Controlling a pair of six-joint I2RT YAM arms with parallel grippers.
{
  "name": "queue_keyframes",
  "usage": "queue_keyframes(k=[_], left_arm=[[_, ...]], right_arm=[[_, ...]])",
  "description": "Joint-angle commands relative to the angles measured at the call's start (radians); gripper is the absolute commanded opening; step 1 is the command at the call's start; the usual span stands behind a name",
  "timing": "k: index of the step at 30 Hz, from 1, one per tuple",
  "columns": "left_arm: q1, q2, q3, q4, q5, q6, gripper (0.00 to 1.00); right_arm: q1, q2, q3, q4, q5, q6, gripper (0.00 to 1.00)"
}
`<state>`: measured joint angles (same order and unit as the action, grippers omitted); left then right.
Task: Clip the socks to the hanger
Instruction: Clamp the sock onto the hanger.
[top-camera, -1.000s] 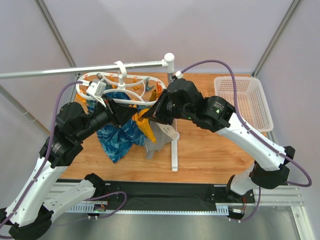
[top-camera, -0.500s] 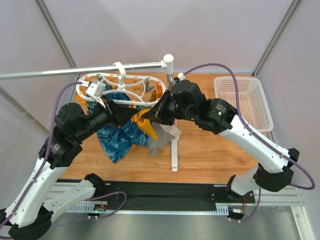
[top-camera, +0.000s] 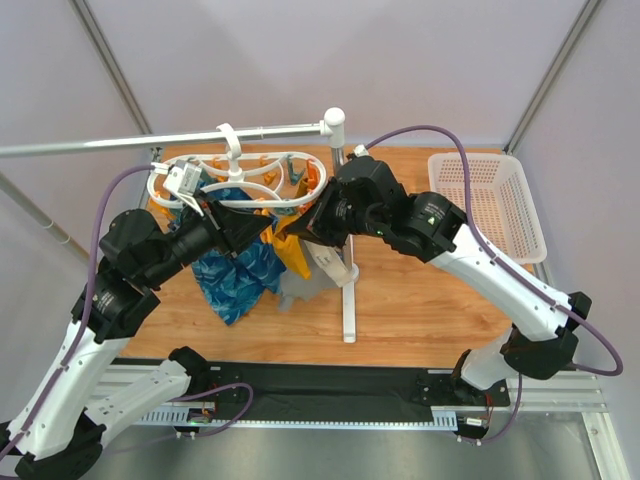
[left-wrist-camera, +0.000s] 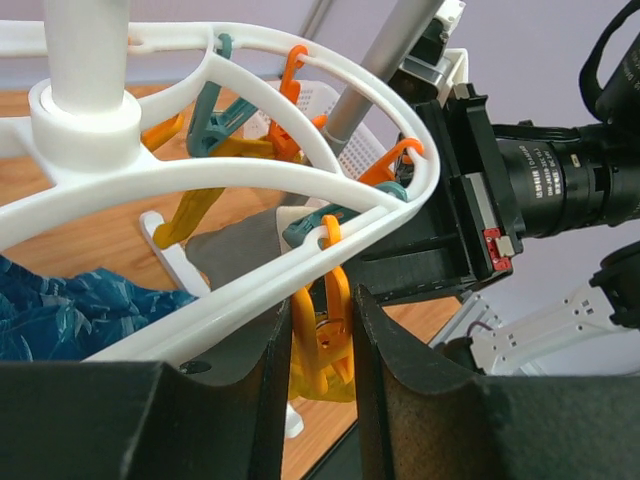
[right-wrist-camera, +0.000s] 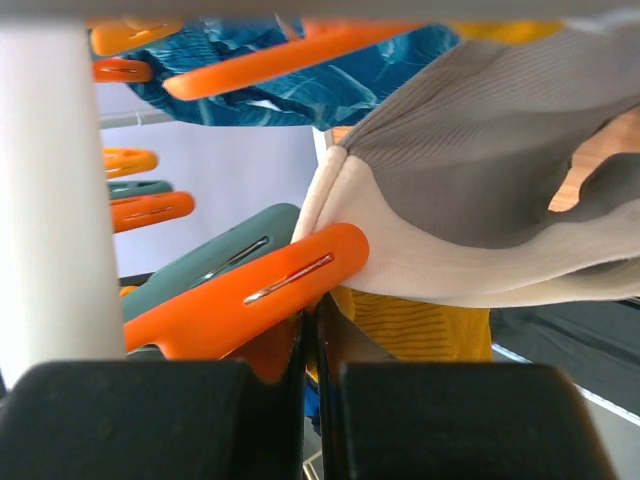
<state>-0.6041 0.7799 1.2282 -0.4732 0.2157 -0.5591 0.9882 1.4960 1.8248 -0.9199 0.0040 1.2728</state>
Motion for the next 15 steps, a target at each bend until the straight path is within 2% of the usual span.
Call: queue_keyframes(k=[1, 9, 15], left_arm=[[-0.013, 0.009, 0.001, 0.002, 0.085, 0.016, 0.00], [-0.013, 0.015, -0.013, 0.027, 0.068, 0.014, 0.00], [-0.011, 0.016, -0.024, 0.013, 0.045, 0.042, 0.00]], right_arm=[[0.004, 0.044, 0.074, 0.076, -0.067, 0.026, 0.00], [0.017, 0.032, 0.064, 0.096, -0.105, 0.048, 0.00], [0.018, -0.034, -0.015, 0.142, -0.116, 0.076, 0.00]])
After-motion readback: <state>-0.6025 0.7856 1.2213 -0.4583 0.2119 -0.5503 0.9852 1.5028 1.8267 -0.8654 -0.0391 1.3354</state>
